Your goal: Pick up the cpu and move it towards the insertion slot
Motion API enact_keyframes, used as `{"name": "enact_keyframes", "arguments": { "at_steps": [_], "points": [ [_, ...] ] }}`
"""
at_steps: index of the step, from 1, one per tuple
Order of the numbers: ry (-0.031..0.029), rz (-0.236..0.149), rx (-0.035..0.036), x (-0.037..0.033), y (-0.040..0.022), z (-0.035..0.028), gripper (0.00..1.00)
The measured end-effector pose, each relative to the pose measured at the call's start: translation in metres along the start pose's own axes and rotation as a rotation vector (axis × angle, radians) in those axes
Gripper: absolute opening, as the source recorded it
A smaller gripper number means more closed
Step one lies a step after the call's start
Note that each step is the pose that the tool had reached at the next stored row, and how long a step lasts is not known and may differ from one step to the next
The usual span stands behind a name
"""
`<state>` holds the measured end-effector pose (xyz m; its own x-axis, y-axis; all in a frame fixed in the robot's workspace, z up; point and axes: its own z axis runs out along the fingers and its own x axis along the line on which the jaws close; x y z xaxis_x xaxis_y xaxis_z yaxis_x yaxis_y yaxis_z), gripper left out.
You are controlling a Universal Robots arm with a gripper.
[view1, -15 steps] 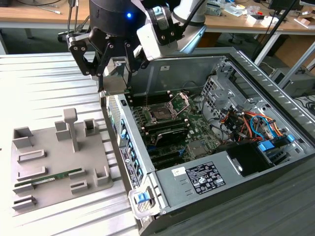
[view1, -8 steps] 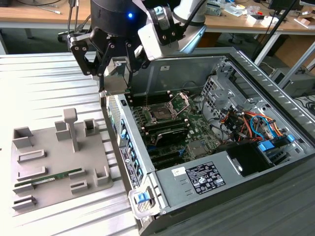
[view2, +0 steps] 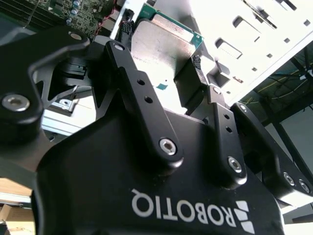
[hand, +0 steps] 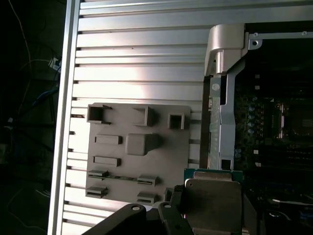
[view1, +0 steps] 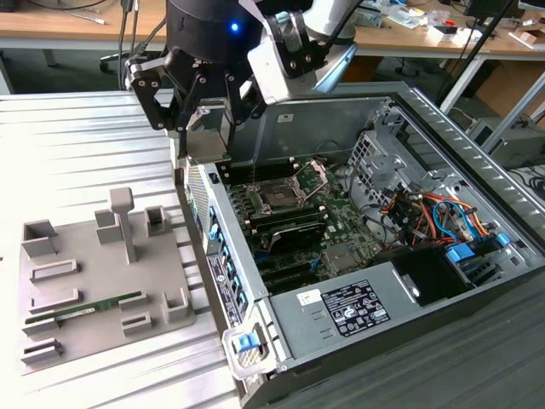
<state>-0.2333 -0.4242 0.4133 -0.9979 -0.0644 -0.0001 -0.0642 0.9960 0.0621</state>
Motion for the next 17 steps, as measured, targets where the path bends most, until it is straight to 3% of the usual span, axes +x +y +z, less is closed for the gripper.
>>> {"name": "enact_keyframes", "arguments": {
  "at_steps": [17],
  "points": [
    [0.0, 0.0, 0.0, -0.0056, -0.0004, 0.0, 0.55]
  ]
}}
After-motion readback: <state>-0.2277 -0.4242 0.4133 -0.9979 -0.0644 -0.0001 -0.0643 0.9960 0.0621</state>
